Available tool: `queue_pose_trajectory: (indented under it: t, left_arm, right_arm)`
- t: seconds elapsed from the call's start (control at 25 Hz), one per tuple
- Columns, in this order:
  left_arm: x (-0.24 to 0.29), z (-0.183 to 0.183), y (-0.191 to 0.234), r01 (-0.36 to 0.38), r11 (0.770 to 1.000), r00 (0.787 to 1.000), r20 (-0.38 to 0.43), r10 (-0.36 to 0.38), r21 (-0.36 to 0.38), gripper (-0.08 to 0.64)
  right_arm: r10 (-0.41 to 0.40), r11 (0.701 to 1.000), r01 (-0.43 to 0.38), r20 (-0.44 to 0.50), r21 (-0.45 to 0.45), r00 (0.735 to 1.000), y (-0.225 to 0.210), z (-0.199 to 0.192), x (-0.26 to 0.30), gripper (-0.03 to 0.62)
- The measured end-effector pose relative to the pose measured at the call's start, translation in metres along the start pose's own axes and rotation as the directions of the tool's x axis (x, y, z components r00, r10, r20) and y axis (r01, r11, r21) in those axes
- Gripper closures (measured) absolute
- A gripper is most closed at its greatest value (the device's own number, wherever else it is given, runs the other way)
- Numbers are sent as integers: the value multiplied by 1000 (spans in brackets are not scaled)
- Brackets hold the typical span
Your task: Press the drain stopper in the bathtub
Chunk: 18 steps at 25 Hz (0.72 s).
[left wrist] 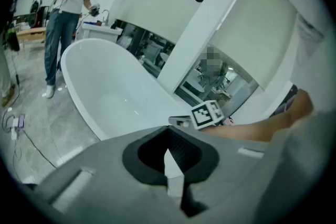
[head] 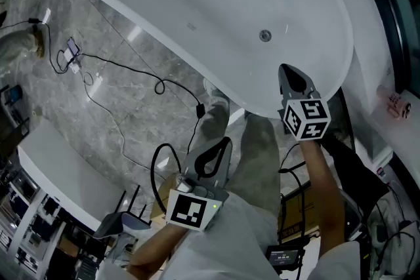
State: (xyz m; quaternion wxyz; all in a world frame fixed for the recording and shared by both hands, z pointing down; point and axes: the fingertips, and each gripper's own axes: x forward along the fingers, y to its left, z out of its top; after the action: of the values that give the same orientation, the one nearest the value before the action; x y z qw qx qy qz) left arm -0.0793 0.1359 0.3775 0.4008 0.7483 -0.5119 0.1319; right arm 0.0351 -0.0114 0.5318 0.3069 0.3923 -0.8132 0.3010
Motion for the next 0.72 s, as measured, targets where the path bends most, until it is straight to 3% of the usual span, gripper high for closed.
queue_pose_trajectory:
  t: [0.16,0.32,0.48,0.6,0.72]
  left_arm:
    - [-61,39,-63,6,999,997,80,-10,54,555]
    - [-117,33,-144,37,989,986,157,-60,142,555]
    - [-188,-24,-222,54,975,979,183,-95,218,555]
    - [-235,-72,-272,64,962,977,182,-115,265,555]
    - [-273,-111,-313,91,951,980,144,-138,294,555]
  right_arm:
    - [42,999,-43,200,-1,979,80,54,-183,592]
    - [81,997,-74,368,-34,926,138,53,-333,592]
    - [98,994,-67,472,-83,876,185,0,-455,592]
    - [89,995,-56,500,-80,862,210,-54,-527,592]
    - [56,998,-62,513,-6,857,227,-104,-583,594]
